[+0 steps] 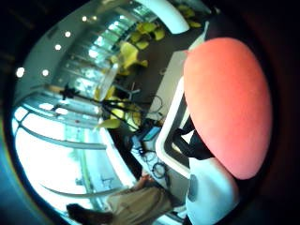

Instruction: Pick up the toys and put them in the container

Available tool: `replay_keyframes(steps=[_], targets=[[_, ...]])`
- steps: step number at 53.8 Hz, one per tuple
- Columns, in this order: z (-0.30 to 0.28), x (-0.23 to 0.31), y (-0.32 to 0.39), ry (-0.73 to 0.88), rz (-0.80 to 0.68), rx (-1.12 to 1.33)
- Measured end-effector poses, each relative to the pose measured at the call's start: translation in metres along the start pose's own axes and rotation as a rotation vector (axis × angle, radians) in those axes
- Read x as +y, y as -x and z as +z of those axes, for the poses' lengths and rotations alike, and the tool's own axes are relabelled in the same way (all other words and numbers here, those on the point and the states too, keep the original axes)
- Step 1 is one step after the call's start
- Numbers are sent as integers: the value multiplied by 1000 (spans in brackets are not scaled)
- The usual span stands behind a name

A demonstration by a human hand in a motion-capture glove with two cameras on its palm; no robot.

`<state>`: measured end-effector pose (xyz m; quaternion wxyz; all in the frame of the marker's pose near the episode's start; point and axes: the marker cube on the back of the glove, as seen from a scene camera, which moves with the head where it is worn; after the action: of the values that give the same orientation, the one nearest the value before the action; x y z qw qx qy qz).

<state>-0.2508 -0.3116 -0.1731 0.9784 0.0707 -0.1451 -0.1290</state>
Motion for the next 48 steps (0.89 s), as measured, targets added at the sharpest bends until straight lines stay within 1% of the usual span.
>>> replay_keyframes(steps=[7, 14, 20, 28, 34, 42, 48], targets=[[11, -1, 7, 69, -12, 23], [13, 4, 6, 91, -5, 15], [9, 11, 1, 70, -4, 58], [-1, 29, -4, 19, -9, 48], [-16, 52, -22, 8, 35, 87], [-36, 87, -42, 7, 34, 104], [-40, 122, -61, 2, 104, 136]])
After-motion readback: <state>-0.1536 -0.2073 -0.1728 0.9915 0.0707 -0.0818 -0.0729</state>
